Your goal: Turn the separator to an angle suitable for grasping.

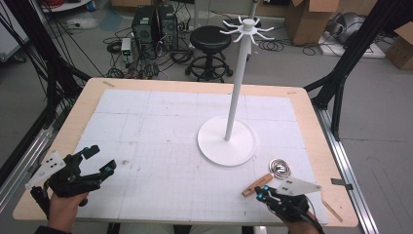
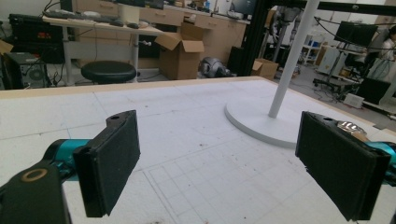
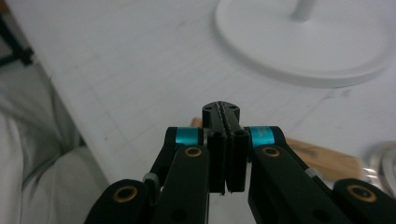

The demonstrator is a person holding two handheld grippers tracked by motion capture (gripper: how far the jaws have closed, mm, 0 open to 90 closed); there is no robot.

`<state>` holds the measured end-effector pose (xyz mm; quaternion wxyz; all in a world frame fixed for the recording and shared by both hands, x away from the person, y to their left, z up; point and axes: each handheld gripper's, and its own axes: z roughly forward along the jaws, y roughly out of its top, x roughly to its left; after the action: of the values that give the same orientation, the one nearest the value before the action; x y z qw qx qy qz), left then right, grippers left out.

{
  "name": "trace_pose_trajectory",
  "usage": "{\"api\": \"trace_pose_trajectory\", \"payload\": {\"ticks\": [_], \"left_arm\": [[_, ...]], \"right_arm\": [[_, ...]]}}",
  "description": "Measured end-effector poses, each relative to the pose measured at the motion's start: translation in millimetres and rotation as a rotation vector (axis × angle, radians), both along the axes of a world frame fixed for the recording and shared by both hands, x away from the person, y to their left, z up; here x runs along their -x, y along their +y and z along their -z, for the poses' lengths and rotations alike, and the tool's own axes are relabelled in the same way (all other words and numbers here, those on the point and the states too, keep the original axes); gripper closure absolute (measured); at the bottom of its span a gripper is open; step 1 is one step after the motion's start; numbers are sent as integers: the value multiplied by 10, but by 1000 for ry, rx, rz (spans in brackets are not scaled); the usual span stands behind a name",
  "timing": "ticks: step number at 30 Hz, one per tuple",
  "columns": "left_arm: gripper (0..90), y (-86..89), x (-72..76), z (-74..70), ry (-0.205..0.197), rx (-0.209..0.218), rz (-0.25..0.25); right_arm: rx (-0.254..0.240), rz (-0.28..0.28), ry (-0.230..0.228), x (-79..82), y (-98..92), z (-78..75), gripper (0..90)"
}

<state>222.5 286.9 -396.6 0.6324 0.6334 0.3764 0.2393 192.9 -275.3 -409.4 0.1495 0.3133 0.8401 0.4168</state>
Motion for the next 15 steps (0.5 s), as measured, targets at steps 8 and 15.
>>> {"api": "trace_pose_trajectory", "payload": {"ticks": [8, 15], "left_arm": [[148, 0, -13, 13, 11, 1, -1], [156, 11, -9, 13, 11, 1, -8]], "right_arm": [[127, -70, 90, -162, 251, 203, 894], [139, -31, 80, -242, 254, 225, 895]]}}
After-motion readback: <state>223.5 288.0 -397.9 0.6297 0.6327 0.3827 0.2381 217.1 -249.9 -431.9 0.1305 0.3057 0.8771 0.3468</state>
